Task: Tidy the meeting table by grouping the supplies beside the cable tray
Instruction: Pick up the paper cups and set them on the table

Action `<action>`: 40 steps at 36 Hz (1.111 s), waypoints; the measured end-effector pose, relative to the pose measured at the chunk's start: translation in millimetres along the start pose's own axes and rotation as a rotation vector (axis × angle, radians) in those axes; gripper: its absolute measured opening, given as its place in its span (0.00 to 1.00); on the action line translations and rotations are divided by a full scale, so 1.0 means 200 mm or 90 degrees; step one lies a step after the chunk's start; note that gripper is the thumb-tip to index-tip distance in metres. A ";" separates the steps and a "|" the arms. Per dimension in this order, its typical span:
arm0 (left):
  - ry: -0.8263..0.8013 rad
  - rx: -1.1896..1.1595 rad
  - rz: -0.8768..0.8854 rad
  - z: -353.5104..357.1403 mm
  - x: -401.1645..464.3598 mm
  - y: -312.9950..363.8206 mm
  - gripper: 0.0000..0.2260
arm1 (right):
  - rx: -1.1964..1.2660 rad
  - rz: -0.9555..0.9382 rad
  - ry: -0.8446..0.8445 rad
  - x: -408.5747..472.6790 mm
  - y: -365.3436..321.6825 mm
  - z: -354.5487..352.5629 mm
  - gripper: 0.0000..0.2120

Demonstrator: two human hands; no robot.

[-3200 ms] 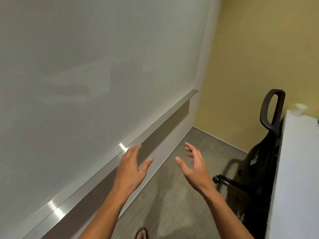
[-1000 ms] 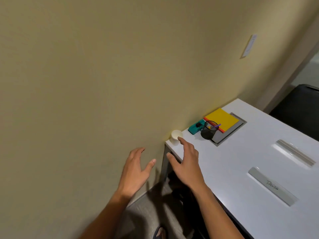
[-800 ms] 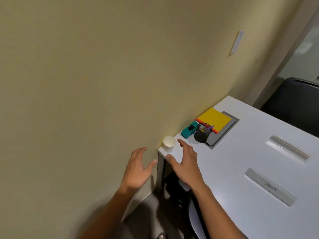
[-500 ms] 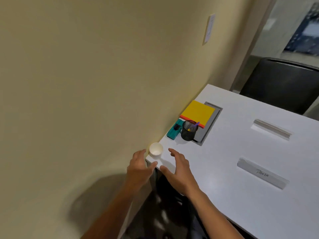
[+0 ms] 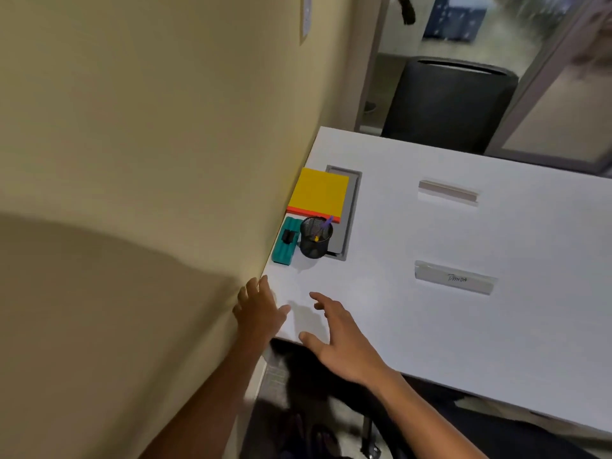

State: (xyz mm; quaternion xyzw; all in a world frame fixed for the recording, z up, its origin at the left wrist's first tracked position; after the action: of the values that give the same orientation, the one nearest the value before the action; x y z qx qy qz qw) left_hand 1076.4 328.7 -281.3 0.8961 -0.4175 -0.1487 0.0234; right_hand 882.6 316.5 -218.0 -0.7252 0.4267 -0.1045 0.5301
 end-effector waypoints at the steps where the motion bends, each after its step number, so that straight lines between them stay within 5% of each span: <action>1: -0.006 -0.005 -0.011 0.01 0.00 0.00 0.38 | -0.005 -0.005 -0.010 -0.02 -0.01 0.01 0.33; 6: -0.129 0.062 0.049 0.27 0.10 0.10 0.39 | 0.031 0.070 0.066 0.00 0.09 -0.01 0.34; 12: -0.068 0.082 0.066 0.28 0.07 0.02 0.35 | 0.022 0.076 0.049 0.01 0.12 -0.02 0.34; 18: -0.055 -0.143 0.122 0.10 0.03 0.17 0.31 | 0.010 0.087 0.077 0.00 0.11 -0.08 0.34; 21: -0.132 -0.302 0.150 -0.02 -0.01 0.30 0.31 | -0.013 0.067 0.093 0.00 0.09 -0.11 0.36; 29: -0.240 -0.393 0.321 -0.36 -0.26 0.67 0.25 | -0.123 -0.030 0.264 -0.12 -0.08 -0.34 0.41; 40: -0.154 -0.420 0.416 -0.55 -0.49 0.90 0.25 | -0.156 -0.075 0.404 -0.42 -0.22 -0.61 0.33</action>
State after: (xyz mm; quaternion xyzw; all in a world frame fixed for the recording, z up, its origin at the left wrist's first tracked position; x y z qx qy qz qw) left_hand 915.0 277.2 -121.8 0.6389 -0.6073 -0.3618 0.3035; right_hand 779.8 298.6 -103.6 -0.7381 0.5371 -0.3036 0.2730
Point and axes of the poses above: each hand's wrist, its own x-axis towards the middle knuckle, its own z-axis out of the palm, y = z × x, the point moved 10 cm from there along x, towards the middle knuckle, and after that the axes turned 11 degrees about x, right-handed, at the moved point
